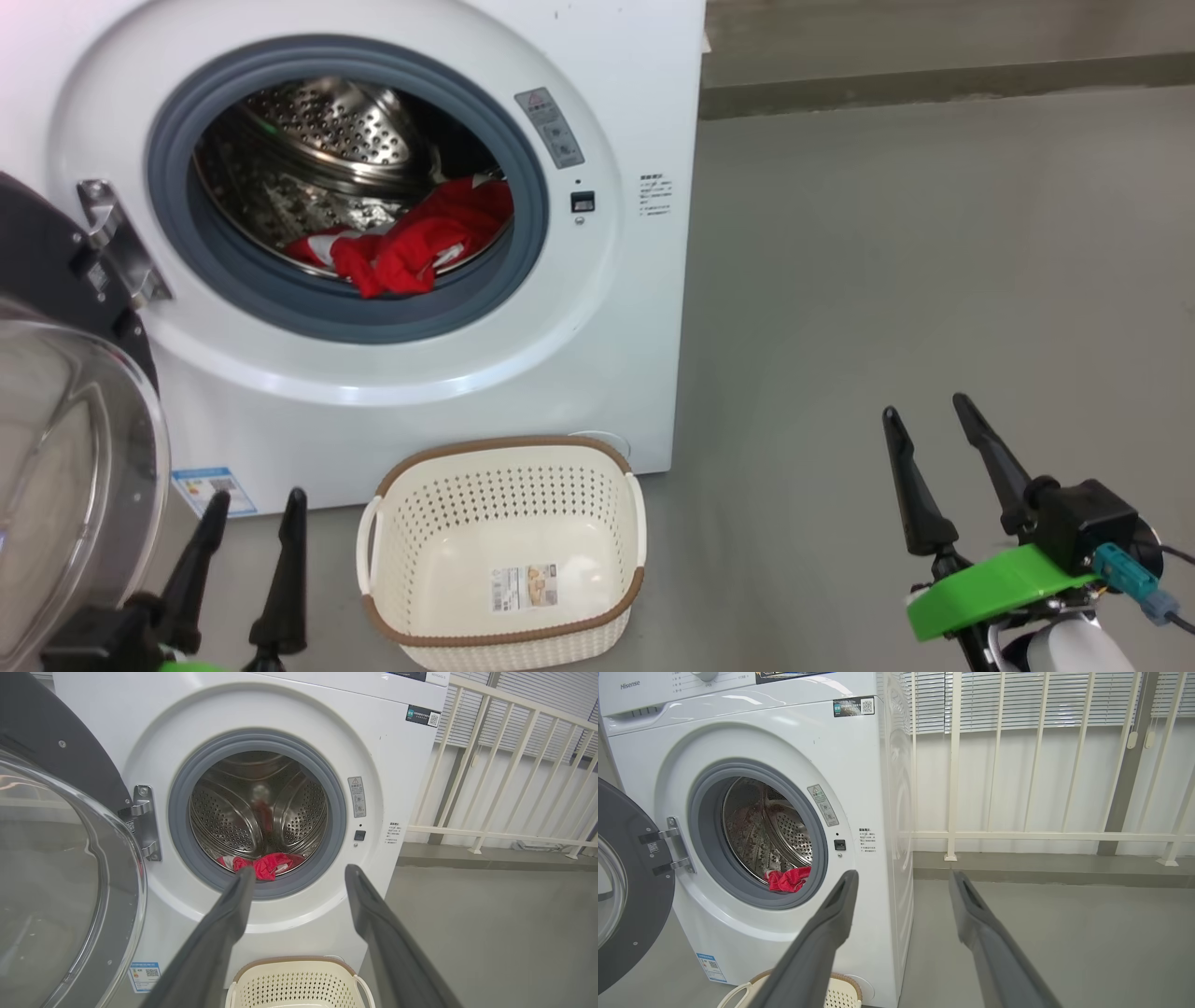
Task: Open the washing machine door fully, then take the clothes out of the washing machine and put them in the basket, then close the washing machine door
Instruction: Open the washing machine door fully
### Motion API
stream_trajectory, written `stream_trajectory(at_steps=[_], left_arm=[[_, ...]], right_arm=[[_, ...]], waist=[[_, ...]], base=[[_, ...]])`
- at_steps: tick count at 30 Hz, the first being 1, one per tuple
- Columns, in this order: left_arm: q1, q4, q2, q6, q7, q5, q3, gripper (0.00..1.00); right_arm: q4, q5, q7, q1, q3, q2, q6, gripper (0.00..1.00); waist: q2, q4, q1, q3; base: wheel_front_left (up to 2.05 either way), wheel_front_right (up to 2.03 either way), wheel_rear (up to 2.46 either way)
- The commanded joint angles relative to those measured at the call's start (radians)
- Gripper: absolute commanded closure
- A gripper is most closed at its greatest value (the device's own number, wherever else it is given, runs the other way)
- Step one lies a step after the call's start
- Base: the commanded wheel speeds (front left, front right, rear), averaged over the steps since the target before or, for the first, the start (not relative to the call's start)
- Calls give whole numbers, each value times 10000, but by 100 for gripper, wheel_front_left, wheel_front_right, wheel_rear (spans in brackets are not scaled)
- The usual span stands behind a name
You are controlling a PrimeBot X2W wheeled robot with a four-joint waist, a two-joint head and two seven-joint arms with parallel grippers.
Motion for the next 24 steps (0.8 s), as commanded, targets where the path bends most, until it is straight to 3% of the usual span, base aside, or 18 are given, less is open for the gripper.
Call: stream_trajectory(at_steps=[1,24], left_arm=[[-161,-121,199,-56,-150,48,370,0],[1339,591,-860,-300,-553,708,963,0]], right_arm=[[-317,-15,-65,-90,167,9,65,0],[-379,294,-65,992,423,-361,65,0]], waist=[[0,-165,0,-162],[0,-566,0,-534]], base=[[0,0,0],[0,0,0]])
